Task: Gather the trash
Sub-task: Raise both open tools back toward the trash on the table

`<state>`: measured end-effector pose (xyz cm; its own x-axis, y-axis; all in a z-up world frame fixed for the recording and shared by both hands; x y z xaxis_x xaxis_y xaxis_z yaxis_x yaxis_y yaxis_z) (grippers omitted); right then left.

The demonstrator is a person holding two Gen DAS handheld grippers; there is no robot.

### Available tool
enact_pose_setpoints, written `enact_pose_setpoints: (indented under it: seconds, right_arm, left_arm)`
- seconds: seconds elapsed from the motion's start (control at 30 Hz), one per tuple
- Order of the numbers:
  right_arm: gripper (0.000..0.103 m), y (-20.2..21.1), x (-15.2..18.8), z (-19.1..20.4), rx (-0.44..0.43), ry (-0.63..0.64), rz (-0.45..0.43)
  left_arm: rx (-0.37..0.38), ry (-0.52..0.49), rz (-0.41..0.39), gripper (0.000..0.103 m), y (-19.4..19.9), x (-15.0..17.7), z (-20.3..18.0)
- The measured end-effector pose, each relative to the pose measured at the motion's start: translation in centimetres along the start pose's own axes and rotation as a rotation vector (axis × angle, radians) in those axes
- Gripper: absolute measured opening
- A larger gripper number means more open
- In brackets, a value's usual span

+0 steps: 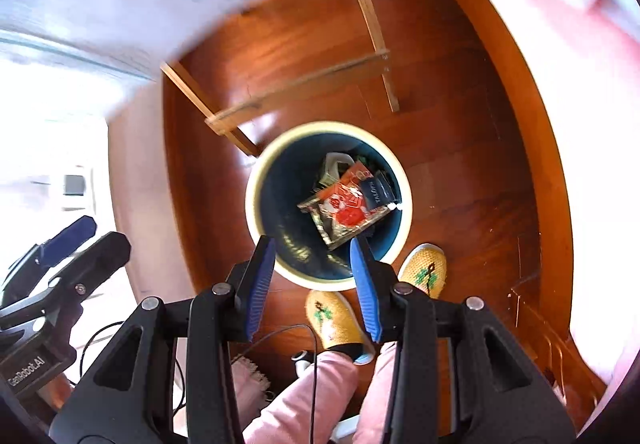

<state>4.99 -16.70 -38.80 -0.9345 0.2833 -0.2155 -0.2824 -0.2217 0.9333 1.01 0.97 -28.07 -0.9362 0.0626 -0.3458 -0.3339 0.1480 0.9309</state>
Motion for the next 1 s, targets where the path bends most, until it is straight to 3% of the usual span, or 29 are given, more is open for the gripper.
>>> enact_pose_setpoints:
  seconds: [0.33, 0.67, 0.83, 1.0]
  right_arm:
    - [0.036, 13.0, -0.4, 3.7, -0.002, 0.013, -0.076]
    - [0.036, 23.4, -2.6, 7.2, 0.02, 0.016, -0.24]
    - [0.036, 28.8, -5.1, 9.2, 0.026, 0.032, -0.368]
    - [0.036, 33.3, -7.8, 10.6, 0.037, 0.053, -0.468]
  left_arm:
    - [0.006, -0.061, -0.149, 0.079, 14.0, -4.6, -1.7]
    - [0.059, -0.099, -0.292, 0.079, 25.1, -9.1, -2.1]
    - [0.07, -0.122, -0.381, 0.079, 28.8, -11.6, -1.6]
    - [0.117, -0.112, -0.38, 0.079, 30.7, -13.9, -1.0]
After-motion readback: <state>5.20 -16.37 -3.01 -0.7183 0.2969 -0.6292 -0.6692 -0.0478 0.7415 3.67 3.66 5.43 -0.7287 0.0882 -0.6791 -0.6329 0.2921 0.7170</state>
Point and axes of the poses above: each gripper's, at about its wrist camera, not at the fingertips, and y roughly against the way its jaws point, z to its left, x to its underside, the point moved 3 cm from there along -y, roughly the way its jaws point, and after that the axes turned 9 degrees about -z, right-handed, at the moved point
